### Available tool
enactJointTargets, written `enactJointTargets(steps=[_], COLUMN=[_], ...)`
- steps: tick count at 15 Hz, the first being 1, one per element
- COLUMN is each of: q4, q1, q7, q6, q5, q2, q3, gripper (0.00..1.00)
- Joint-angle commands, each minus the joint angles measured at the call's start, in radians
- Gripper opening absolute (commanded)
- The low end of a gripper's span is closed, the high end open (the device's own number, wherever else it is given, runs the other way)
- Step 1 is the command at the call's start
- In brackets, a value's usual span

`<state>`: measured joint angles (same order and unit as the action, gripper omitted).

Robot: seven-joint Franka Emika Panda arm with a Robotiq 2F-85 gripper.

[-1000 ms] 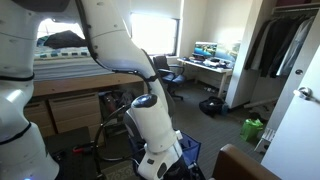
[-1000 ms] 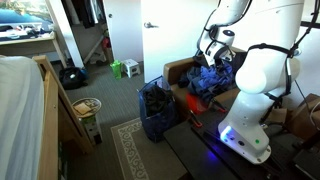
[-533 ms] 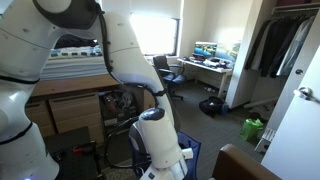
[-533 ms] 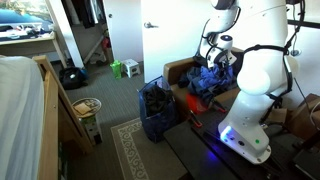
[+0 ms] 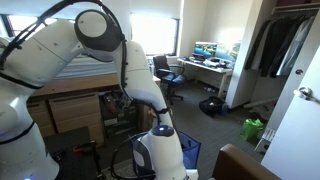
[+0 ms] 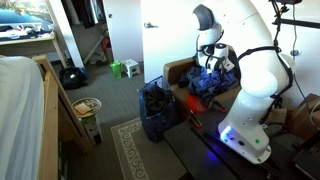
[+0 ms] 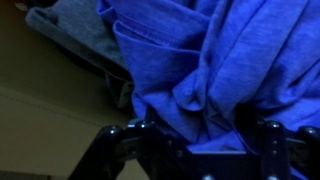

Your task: Put the blue blanket on the chair in the laundry hamper

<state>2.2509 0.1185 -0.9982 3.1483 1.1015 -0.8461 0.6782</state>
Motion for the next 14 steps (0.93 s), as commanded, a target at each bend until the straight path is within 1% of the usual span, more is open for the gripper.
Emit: enactJointTargets(steps=[1, 4, 5, 7, 8, 11, 14], q4=[-0.037, -0.05, -0.052, -0.05, -0.039, -0.004, 0.042], q1=[0.068, 0.101, 0.111, 0.131, 0.149, 0.2, 0.27], q7=[-0.109, -0.158, -0.171, -0.185, -0.184, -0.154, -0.112], q6=[-0.068, -0.087, -0.092, -0.094, -0.084, -0.075, -0.048], q5=[-0.011, -0.015, -0.016, -0.015, -0.013, -0.011, -0.003], q2=[-0.064, -0.084, -0.088, -0.085, -0.069, -0.004, 0.086], q3=[0.078, 0.115, 0.124, 0.141, 0.152, 0.186, 0.226], gripper=[0.49, 0.27, 0.18, 0.05, 0.0, 0.01, 0.02])
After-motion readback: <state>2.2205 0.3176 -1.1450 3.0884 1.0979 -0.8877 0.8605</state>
